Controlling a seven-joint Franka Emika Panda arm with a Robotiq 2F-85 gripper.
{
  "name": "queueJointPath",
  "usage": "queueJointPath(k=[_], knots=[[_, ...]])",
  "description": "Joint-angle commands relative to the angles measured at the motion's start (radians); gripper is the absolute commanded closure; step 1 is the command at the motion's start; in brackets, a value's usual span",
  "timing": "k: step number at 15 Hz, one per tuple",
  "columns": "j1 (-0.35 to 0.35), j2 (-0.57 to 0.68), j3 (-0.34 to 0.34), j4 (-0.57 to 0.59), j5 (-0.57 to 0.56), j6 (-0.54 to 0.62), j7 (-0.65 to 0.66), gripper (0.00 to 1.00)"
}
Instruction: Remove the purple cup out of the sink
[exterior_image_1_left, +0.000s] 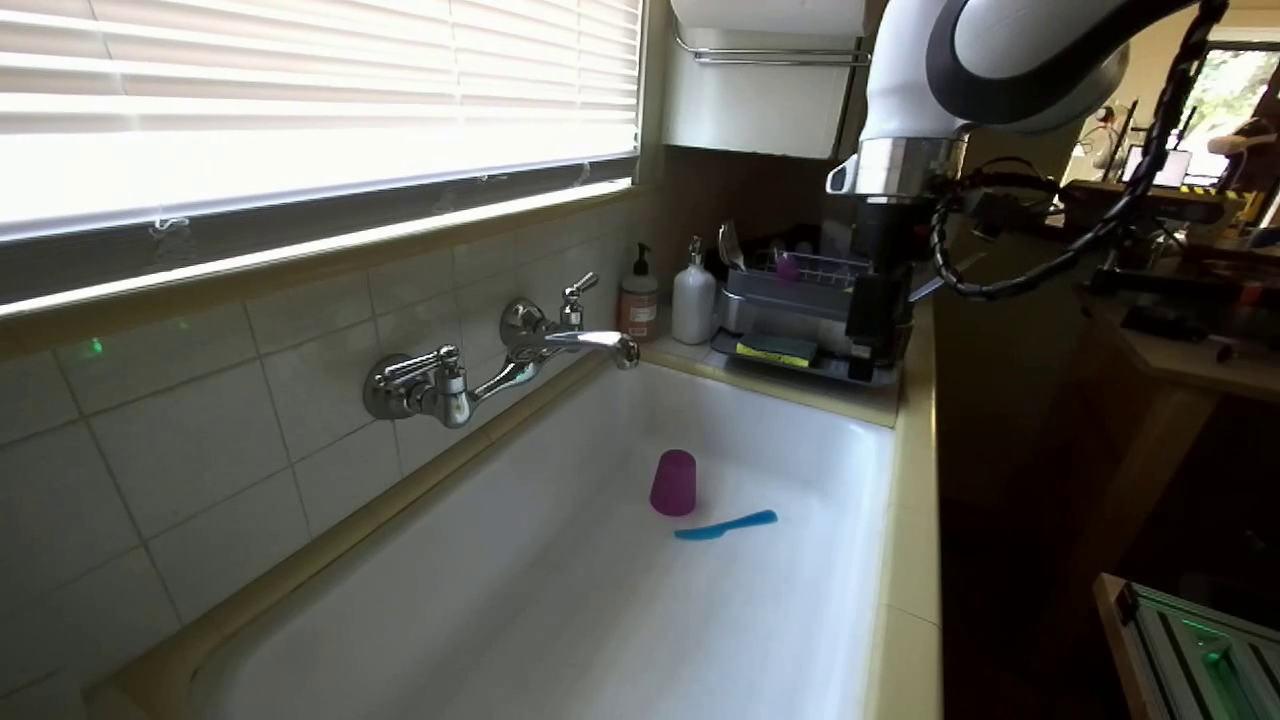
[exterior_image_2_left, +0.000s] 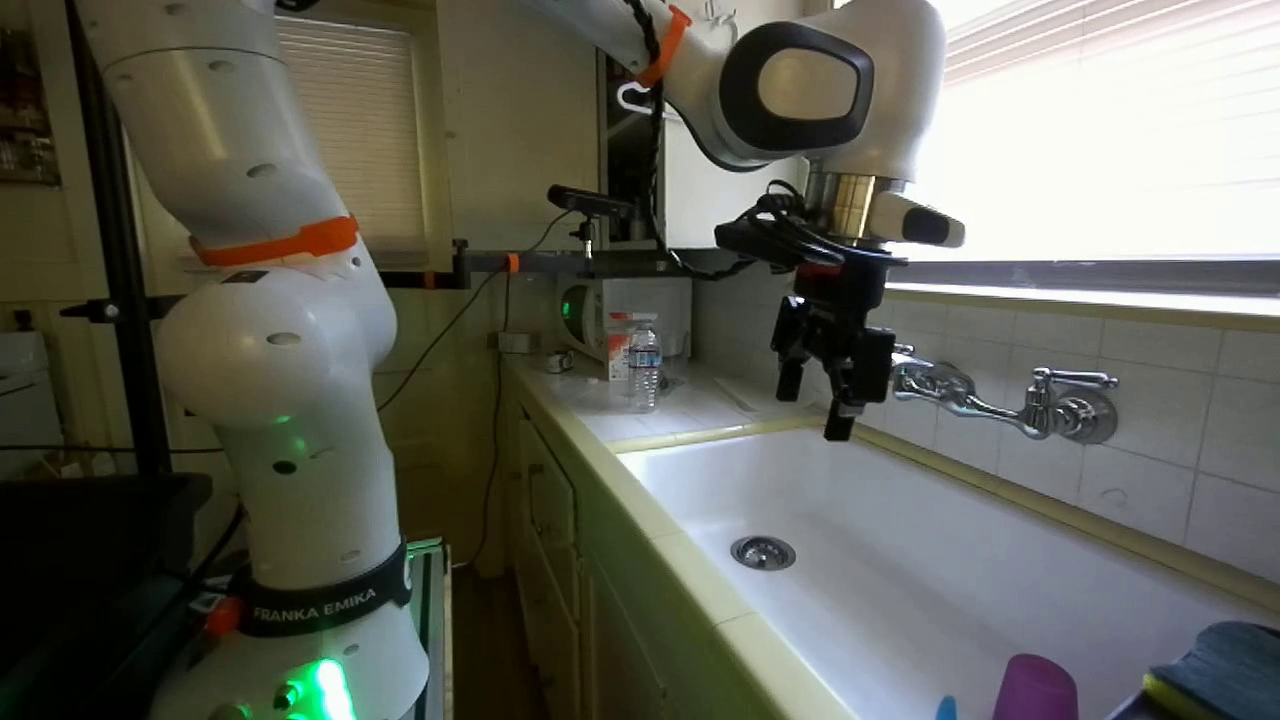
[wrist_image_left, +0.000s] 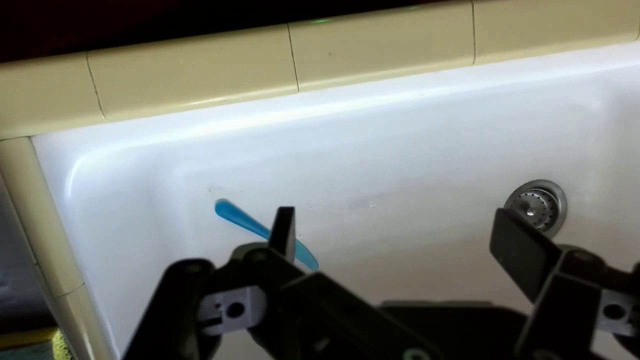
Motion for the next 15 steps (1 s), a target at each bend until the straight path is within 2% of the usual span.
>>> queueJointPath(k=[1, 3, 6, 8, 9, 11, 15], knots=[[-0.008, 0.006, 0.008, 0.005, 0.002, -0.003, -0.002, 0.0], [-0.008, 0.007, 0.008, 0.01, 0.001, -0.009, -0.003, 0.0], [-0.02, 0.06, -0.004, 0.024, 0.074, 0.103, 0.083, 0.0], [-0.029, 0.096, -0.001, 0.027, 0.083, 0.209, 0.142, 0.0], [-0.035, 0.126, 0.009, 0.03, 0.061, 0.273, 0.181, 0.0], [-0.031, 0.191, 0.011, 0.053, 0.076, 0.33, 0.197, 0.0], [-0.025, 0.321, 0.026, 0.122, 0.07, 0.39, 0.258, 0.0]])
